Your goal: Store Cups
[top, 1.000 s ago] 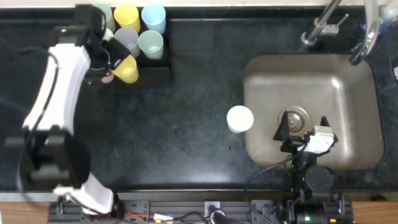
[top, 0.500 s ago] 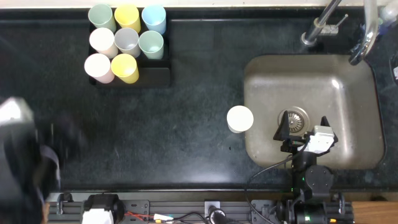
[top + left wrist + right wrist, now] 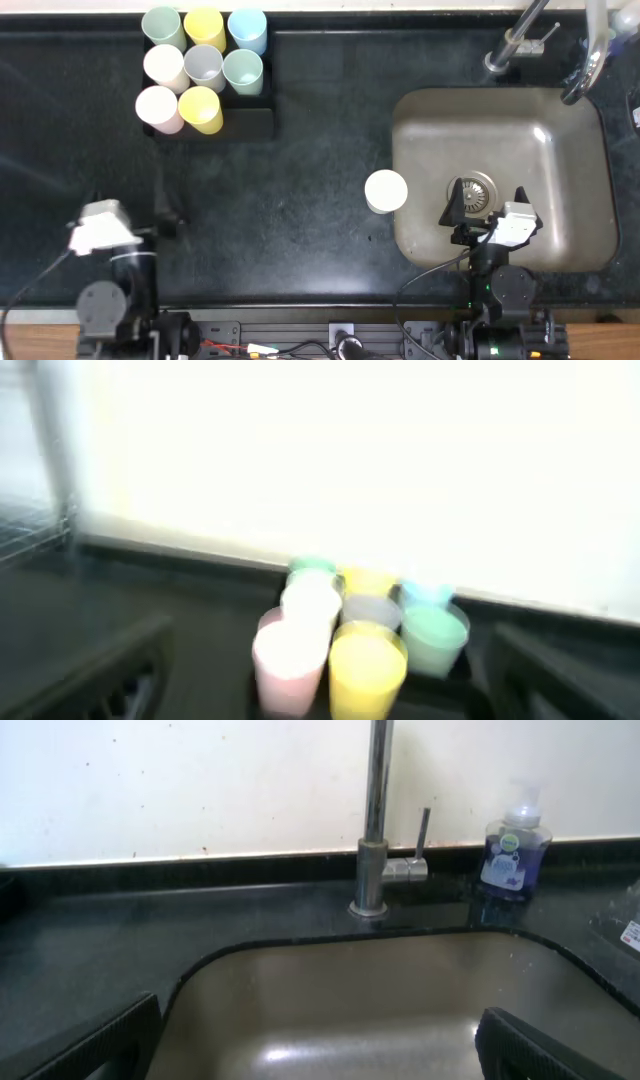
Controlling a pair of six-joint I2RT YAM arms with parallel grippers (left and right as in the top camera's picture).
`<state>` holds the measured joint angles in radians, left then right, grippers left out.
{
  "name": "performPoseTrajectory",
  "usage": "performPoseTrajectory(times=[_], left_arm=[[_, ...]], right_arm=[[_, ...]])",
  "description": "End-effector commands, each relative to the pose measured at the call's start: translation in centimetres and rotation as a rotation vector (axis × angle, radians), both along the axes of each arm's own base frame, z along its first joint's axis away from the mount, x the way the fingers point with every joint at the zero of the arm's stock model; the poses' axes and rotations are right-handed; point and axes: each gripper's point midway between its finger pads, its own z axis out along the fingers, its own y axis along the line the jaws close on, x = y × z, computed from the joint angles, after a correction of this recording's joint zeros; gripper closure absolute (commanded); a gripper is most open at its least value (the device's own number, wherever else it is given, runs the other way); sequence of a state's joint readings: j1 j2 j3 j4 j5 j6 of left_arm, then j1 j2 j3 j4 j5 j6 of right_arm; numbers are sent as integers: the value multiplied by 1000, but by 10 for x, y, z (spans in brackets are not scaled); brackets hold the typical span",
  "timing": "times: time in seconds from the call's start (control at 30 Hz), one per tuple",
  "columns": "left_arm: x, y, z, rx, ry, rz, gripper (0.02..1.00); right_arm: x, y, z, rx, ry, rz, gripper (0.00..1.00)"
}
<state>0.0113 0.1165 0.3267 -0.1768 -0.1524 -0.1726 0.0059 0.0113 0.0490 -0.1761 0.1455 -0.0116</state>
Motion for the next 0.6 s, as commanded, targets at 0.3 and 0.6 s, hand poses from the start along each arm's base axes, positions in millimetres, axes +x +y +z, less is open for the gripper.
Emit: performPoseTrajectory(times=[0.3, 0.6], left_arm=[[17, -49, -81, 496, 19, -270, 20], [17, -28, -106, 153, 126, -169, 20]], right_arm=[[0, -2, 4, -3, -15, -7, 3], [0, -2, 4, -3, -14, -7, 3]])
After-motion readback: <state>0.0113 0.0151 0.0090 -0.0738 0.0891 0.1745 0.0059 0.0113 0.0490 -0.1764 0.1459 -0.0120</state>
